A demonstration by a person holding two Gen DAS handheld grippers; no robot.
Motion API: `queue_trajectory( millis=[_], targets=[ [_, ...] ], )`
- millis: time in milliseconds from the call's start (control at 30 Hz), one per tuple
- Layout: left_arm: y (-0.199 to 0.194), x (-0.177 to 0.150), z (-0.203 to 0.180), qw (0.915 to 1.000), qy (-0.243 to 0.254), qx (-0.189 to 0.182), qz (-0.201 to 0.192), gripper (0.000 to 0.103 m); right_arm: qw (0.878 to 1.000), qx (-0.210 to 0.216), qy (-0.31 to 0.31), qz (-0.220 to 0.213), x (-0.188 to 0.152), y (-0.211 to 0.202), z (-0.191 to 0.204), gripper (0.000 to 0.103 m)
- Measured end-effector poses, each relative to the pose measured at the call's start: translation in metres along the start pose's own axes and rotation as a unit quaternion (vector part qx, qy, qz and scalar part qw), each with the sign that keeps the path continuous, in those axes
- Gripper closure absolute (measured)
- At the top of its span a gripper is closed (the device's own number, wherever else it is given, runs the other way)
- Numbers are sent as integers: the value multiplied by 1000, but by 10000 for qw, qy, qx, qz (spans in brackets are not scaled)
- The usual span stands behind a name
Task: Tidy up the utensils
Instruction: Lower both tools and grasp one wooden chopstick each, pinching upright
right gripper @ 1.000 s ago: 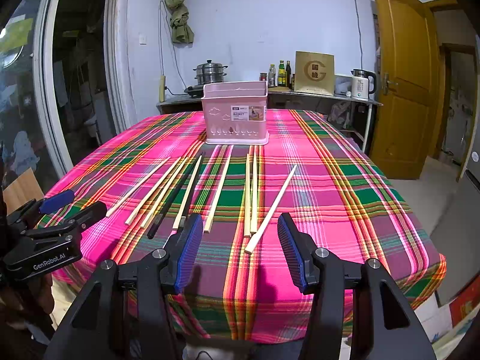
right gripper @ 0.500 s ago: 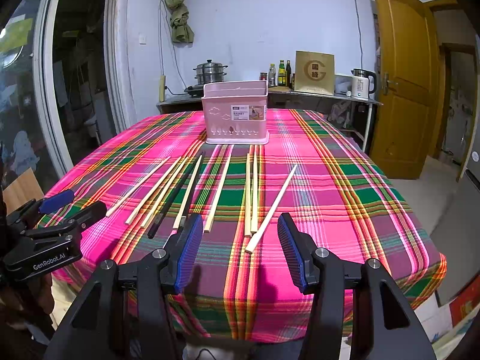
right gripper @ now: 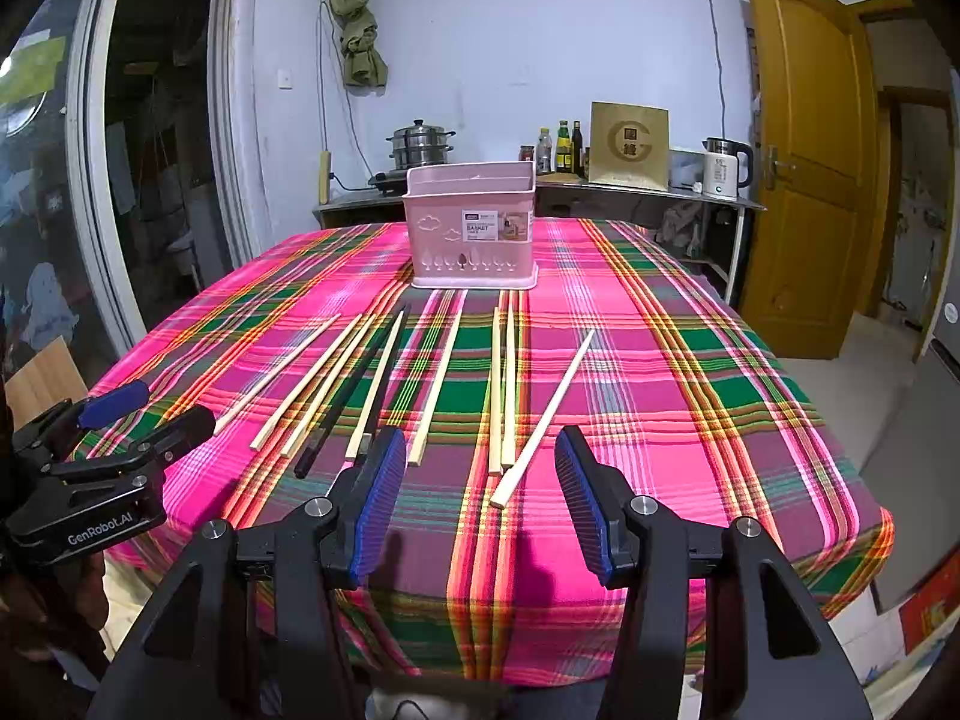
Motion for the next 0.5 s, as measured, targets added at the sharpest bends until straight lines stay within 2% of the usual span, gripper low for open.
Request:
queue_trajectory(
  millis=[400, 500],
  targets=[
    [26, 3, 8, 9995, -10, 2, 306, 18, 9999, 37, -33, 144, -1, 22, -1, 50],
    [39, 10, 10, 9990, -16, -141, 434, 18, 9997, 87, -93, 214, 4, 29, 1, 50]
  ],
)
Point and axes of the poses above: each gripper's, at about its wrist camera, not at the fingertips, and y roughly the way its jaws point, z to its left, x to its top, the point moved 6 cm from there along y, roughly the way its jaws point, and after that the axes turned 8 degrees about y, right-handed, at the moved point
